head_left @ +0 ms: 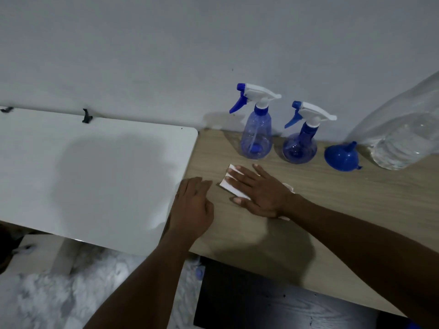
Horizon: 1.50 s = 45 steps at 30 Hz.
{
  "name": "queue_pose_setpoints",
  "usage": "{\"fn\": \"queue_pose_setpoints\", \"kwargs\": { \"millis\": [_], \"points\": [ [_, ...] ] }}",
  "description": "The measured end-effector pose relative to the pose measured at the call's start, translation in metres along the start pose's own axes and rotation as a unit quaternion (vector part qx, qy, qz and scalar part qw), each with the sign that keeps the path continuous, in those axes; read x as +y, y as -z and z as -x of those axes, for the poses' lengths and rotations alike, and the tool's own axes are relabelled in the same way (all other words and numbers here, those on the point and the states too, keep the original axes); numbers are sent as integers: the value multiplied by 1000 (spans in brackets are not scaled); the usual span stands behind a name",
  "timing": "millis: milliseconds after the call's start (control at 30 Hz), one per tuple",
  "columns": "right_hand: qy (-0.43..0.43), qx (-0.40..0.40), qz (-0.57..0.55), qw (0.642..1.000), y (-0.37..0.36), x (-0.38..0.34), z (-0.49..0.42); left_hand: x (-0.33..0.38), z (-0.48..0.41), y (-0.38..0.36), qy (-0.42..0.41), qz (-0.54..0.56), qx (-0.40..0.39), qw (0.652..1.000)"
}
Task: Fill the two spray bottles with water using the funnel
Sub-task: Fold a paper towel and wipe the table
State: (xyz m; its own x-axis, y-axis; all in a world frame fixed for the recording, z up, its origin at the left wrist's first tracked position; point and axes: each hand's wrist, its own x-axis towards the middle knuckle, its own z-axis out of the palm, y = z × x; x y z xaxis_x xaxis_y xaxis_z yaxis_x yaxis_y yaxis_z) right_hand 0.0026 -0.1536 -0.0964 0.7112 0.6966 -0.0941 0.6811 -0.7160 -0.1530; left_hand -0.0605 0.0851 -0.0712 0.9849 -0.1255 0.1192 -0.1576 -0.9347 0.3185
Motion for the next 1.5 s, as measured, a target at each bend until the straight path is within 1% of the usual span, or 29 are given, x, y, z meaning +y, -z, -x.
{"fn": "queue_pose_setpoints", "kwargs": {
  "millis": [67,100,167,267,400,467,600,667,767,933,1100,1200,1333,1500],
  "points": [
    [-57,22,-29,998,0,2,8,11,-1,-1,-14,7,14,1000],
    [-70,43,-39,996,2,1,11,18,-2,-1,-17,18,20,1000],
    [-64,71,-26,995,2,-2,13,30,-3,-2,-20,45,30,998],
    [-55,50,-6,997,-6,0,9,42,-8,-7,-7,81,39,996],
    [-109,61,-5,992,-12,6,22,58,-12,-9,49,135,45,989],
    [-146,69,-8,987,-12,10,41,69,-10,-10,59,151,48,986],
    [-226,71,-32,971,-11,26,86,91,-11,-13,37,154,57,986],
    [-263,83,-23,961,-11,36,112,107,-13,-14,26,160,69,984],
    [-310,70,-31,948,-11,50,150,133,-13,-19,17,174,75,982],
    [-369,80,-42,925,-11,77,216,179,-6,-33,-3,193,62,979],
    [-433,90,-48,896,-12,110,291,236,9,-48,3,225,29,974],
    [-451,81,-47,887,-15,117,327,274,22,-53,13,242,4,970],
    [-467,100,-62,876,-12,120,331,312,39,-59,32,297,-43,953],
    [-436,108,-62,891,-10,119,313,321,56,-61,53,293,-57,953]
  ]
}}
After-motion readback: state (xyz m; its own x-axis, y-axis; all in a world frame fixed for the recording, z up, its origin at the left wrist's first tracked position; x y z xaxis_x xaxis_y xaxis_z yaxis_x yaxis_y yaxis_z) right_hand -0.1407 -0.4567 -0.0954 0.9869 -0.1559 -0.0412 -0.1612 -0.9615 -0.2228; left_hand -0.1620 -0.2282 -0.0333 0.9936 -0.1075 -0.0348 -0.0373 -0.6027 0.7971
